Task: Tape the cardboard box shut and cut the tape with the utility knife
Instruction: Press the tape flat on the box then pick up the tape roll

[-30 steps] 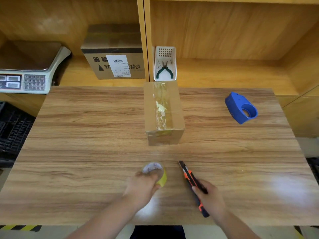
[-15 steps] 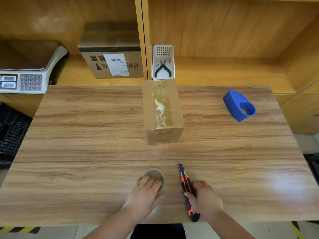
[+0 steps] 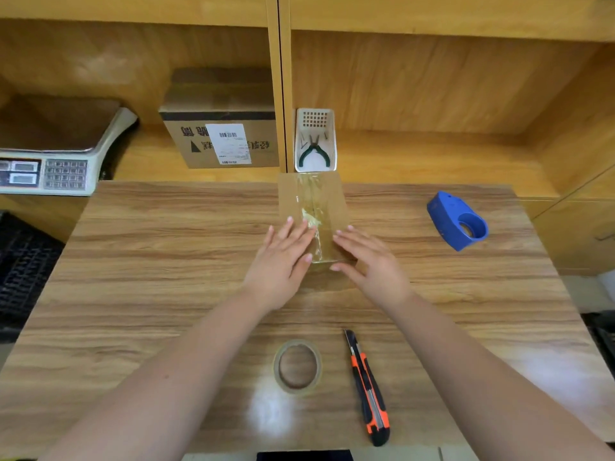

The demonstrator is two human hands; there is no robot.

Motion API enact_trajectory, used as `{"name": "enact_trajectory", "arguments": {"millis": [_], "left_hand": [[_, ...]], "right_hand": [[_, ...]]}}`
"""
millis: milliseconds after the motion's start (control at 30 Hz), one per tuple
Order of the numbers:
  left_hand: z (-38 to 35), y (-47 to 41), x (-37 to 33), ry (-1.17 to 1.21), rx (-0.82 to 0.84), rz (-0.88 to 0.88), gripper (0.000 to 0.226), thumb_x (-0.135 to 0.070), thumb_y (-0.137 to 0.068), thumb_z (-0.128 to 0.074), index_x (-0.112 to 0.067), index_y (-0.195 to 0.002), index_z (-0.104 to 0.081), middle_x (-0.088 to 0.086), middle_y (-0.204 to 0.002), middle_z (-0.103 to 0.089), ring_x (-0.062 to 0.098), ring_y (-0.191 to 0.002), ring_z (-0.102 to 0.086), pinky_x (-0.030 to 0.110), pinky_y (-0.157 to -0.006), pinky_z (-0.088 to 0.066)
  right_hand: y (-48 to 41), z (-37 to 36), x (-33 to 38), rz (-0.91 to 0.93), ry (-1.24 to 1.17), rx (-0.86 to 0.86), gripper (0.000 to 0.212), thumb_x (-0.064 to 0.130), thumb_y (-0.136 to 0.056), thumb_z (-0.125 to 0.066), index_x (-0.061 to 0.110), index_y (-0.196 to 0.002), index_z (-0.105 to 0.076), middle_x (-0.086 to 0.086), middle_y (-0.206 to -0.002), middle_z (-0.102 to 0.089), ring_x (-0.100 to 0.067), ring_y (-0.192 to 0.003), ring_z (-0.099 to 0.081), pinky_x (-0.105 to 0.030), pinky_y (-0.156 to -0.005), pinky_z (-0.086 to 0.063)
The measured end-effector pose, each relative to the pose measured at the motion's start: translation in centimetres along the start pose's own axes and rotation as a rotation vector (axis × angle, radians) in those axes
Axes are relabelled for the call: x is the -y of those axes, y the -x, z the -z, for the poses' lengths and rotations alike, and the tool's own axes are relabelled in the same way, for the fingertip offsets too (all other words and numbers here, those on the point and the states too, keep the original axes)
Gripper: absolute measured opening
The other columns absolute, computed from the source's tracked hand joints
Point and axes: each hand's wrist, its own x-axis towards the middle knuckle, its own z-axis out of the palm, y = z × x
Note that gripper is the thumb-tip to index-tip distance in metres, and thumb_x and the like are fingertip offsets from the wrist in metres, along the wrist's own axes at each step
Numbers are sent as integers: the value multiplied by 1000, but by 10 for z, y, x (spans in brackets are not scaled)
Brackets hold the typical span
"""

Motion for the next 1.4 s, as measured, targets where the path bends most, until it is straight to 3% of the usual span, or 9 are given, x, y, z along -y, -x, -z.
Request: {"name": "enact_trajectory", "arguments": {"millis": [100, 233, 533, 800, 967, 1133, 1300, 1400], "left_hand": [[-9, -13, 1, -30, 59, -45, 52, -38, -102, -18, -26, -153, -13, -8, -162, -10, 6, -147, 8, 39, -121, 10], [-13, -15, 9, -35, 34, -68, 56, -46, -99, -12, -28, -151, -20, -9, -161, -15, 2, -147, 0, 35, -121, 10], [-22, -19, 11, -93, -1, -47, 70, -62, -90, -22, -28, -151, -24, -9, -161, -18, 7, -149, -6, 38, -121, 7], [-27, -19, 12, -228, -60, -109, 74, -62, -88, -22, -20, -149, -30, -1, -158, -28, 14, -148, -19, 41, -121, 0], [-20, -19, 12, -198, -16, -130, 72, -56, -90, -36, -22, -151, -21, -2, -161, -19, 12, -149, -10, 40, -121, 6], [-15, -19, 9, -149, 39, -78, 84, -68, -85, -43, -27, -152, -15, -8, -161, -10, 7, -149, -2, 40, -122, 6], [-18, -21, 2, -135, 3, -14, 81, -66, -83, -47, -27, -150, -23, -8, -160, -18, 9, -149, -8, 40, -122, 5], [-23, -20, 2, -194, -12, -28, 76, -62, -87, -44, -25, -150, -24, -5, -160, -20, 12, -149, -10, 41, -122, 3]], "right_hand": [[-9, -17, -9, 3, -3, 57, 56, 42, -80, -65, 7, -123, -59, -8, -132, -57, -18, -131, -41, -41, -112, -29], [-7, -26, -14, -18, -31, 21, 60, 54, -82, -52, 9, -121, -62, -3, -132, -58, -8, -132, -36, -29, -111, -29], [-6, -32, -23, 105, 141, -17, 53, 50, -90, -42, 11, -119, -63, -5, -127, -62, -20, -128, -48, -44, -100, -46], [-7, -31, -28, 244, 244, -41, 44, 35, -86, -54, 7, -119, -62, -10, -125, -63, -27, -123, -52, -47, -100, -46], [-5, -26, -32, 202, 209, 66, 53, 21, -80, -71, 9, -128, -54, -7, -135, -55, -23, -131, -44, -46, -92, -52], [-6, -19, -26, 121, 171, 164, 63, 32, -76, -74, 12, -132, -51, -4, -140, -50, -20, -137, -34, -52, -104, -40], [-6, -21, -22, 113, 207, 120, 59, 32, -77, -74, 11, -129, -54, -6, -137, -53, -22, -134, -39, -55, -109, -31], [-6, -26, -23, 126, 249, 63, 54, 27, -76, -75, 11, -125, -58, -6, -132, -58, -24, -130, -45, -54, -107, -33]]}}
